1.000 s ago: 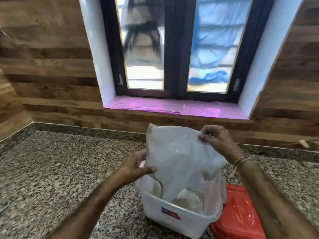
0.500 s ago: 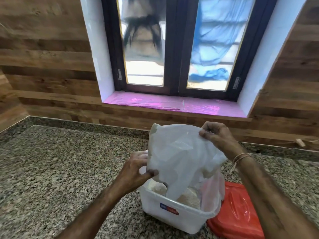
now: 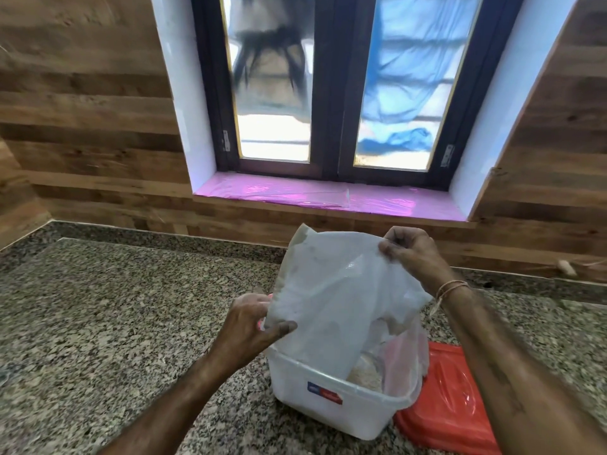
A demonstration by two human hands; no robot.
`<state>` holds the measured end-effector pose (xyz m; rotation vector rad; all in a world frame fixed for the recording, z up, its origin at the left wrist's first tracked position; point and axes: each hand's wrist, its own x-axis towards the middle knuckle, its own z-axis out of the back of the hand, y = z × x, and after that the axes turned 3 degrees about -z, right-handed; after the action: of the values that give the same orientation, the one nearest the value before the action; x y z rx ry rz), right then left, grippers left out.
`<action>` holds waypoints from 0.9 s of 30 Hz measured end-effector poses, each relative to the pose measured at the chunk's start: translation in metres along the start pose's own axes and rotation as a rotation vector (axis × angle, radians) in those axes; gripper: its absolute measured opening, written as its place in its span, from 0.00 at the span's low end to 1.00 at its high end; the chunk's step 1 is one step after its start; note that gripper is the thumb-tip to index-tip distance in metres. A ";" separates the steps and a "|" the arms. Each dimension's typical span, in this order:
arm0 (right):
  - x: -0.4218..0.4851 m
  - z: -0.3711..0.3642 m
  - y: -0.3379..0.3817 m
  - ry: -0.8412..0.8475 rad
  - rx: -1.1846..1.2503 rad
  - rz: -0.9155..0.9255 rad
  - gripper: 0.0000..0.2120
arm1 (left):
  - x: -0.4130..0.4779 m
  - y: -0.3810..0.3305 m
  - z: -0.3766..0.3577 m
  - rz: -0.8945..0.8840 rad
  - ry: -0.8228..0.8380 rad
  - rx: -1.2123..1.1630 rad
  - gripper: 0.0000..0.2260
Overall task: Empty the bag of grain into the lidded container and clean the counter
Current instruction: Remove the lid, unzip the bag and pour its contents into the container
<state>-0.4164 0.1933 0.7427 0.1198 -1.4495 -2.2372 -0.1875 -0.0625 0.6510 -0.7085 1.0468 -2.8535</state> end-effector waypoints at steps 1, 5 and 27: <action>0.000 -0.002 0.001 -0.021 -0.025 0.000 0.11 | -0.004 0.003 -0.001 0.024 -0.022 -0.020 0.18; -0.003 -0.008 0.004 -0.050 -0.124 -0.018 0.10 | -0.007 -0.003 0.002 0.156 0.019 0.054 0.30; -0.042 -0.040 0.078 -0.167 -0.444 0.172 0.09 | 0.032 -0.033 0.018 0.359 0.381 -0.643 0.19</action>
<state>-0.3405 0.1517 0.7870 -0.3287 -0.9610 -2.4054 -0.2042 -0.0529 0.6965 0.0512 1.9479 -2.3719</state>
